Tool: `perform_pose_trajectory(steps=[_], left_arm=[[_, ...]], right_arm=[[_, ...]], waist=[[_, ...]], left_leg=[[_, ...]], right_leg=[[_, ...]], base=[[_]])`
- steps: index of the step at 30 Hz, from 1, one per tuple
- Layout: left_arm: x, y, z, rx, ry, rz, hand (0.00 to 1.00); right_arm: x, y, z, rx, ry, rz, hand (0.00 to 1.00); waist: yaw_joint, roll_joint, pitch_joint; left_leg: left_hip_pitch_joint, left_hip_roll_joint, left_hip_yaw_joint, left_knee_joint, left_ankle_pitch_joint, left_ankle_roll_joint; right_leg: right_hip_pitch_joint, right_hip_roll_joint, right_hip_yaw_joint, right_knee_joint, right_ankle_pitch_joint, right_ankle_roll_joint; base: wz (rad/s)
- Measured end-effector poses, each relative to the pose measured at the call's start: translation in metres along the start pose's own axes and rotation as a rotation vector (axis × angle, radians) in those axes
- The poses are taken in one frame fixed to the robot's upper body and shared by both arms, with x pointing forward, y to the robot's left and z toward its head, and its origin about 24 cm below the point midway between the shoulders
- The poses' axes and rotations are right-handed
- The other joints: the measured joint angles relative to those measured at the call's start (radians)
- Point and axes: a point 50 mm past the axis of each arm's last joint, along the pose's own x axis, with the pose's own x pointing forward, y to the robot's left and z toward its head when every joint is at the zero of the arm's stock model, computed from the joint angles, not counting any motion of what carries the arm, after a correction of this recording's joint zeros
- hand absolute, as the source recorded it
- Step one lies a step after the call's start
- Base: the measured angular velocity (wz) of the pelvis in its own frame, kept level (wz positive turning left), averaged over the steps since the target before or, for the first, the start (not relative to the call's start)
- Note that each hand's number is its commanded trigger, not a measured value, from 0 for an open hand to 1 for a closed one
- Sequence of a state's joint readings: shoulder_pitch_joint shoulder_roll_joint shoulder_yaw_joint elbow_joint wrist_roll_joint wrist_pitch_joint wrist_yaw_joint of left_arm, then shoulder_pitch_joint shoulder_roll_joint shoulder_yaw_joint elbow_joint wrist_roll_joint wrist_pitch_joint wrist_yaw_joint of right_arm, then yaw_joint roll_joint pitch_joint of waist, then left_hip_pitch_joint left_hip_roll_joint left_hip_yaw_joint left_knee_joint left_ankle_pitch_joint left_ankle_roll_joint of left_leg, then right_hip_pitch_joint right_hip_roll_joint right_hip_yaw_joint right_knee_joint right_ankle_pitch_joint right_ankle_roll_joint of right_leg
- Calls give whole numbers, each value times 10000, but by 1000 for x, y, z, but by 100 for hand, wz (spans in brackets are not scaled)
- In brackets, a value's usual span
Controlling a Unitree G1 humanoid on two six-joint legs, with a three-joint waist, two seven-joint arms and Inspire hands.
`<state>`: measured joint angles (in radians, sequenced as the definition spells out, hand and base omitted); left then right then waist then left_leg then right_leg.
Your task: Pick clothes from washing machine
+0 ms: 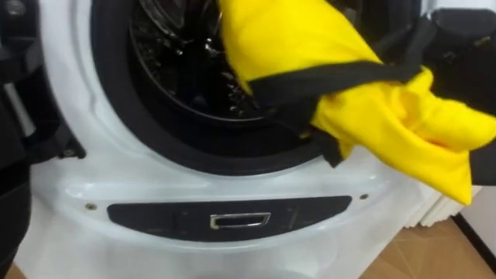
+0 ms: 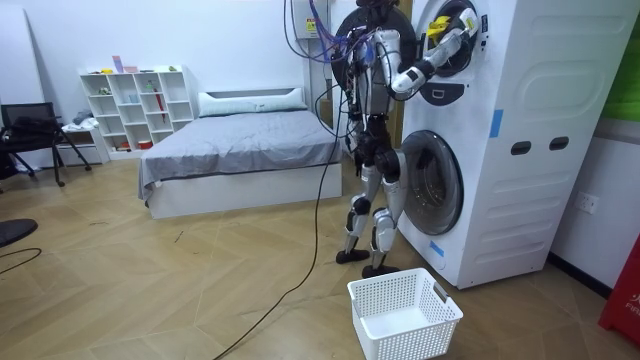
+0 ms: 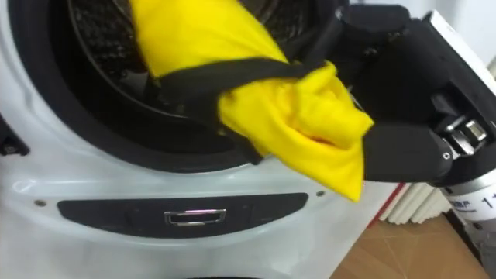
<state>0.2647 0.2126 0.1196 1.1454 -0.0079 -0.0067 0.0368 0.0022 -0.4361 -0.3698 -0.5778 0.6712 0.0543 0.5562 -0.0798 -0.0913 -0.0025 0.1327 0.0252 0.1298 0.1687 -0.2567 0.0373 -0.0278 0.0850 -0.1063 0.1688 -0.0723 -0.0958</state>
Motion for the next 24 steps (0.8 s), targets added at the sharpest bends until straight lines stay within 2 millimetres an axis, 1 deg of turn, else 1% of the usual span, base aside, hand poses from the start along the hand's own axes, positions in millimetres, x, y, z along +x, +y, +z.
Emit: perform_pose_trajectory(steps=[2,4,5,7,10,13,15,16,17,18,19,20,21,23,24], left_arm=[[0,0,2,2,-64,1,0],[0,0,2,7,-65,-1,0],[0,0,1,15,-59,9,0],[0,0,1,2,-51,42,0],[1,1,4,-51,-114,101,0],[1,1,5,42,-149,161,0],[1,1,5,64,-150,176,0],[1,2,3,50,-85,184,0],[1,2,5,40,-113,177,0],[1,2,7,32,-172,167,0],[1,2,7,36,-181,166,0],[1,2,6,21,-159,182,0],[1,2,6,-17,-147,199,0],[1,5,4,-195,-84,299,0],[1,6,4,-270,-66,347,0]], right_arm=[[-6,-3,0,-76,191,-309,100],[-7,-4,0,-88,232,-468,100],[-8,-5,0,-114,224,-526,100],[-8,-7,2,-198,199,-664,100],[-11,-12,6,-456,136,-1010,100],[-13,-15,8,-534,123,-1248,100],[-13,-15,8,-544,119,-1311,100],[-14,-16,8,-540,134,-1392,100],[-17,-17,8,-559,205,-1566,100],[-20,-19,9,-627,289,-1749,100],[-21,-19,9,-661,307,-1814,100],[-23,-21,9,-698,370,-1961,100],[-25,-21,9,-714,433,-2029,100],[-36,-24,7,-753,845,-2381,100],[-42,-27,5,-727,1114,-2634,100]], waist=[[-88,60,-9],[-149,117,-23],[-230,146,-17],[-271,187,-19],[-318,193,-15],[-323,195,-10],[-418,192,-11],[-572,193,-10],[-635,198,-11],[-670,208,-9],[-666,224,1],[-711,254,9],[-740,267,8],[-854,302,22],[-956,317,15]], left_leg=[[-3,9,55,-12,-11,-8],[-7,12,125,-22,-14,-13],[-4,15,161,-29,-14,-14],[14,25,267,-35,-15,-16],[53,39,405,-71,-26,-31],[148,117,715,-75,-111,-72],[192,153,859,-72,-142,-96],[191,161,875,-64,-149,-100],[195,166,929,-64,-157,-103],[204,181,1102,-65,-184,-106],[203,197,1207,-56,-202,-113],[197,226,1427,-43,-240,-124],[185,240,1508,-32,-264,-134],[194,314,1874,6,-347,-173],[203,334,2010,7,-376,-197]], right_leg=[[-33,24,67,7,1,-3],[-83,45,148,30,5,-10],[-95,50,173,42,5,-10],[-123,73,249,57,9,-15],[-151,122,365,66,22,-24],[-154,247,638,94,47,-59],[-164,307,758,119,55,-74],[-172,316,774,125,56,-79],[-198,333,825,150,55,-80],[-278,393,1012,197,58,-81],[-307,424,1091,206,76,-88],[-372,497,1280,211,117,-94],[-409,531,1361,214,136,-96],[-483,668,1666,222,189,-116],[-523,732,1801,250,196,-128]], base=[[-10],[-12],[-10],[-13],[-15],[-28],[-22],[-10],[-22],[-31],[-48],[-43],[-53],[-48],[-36]])
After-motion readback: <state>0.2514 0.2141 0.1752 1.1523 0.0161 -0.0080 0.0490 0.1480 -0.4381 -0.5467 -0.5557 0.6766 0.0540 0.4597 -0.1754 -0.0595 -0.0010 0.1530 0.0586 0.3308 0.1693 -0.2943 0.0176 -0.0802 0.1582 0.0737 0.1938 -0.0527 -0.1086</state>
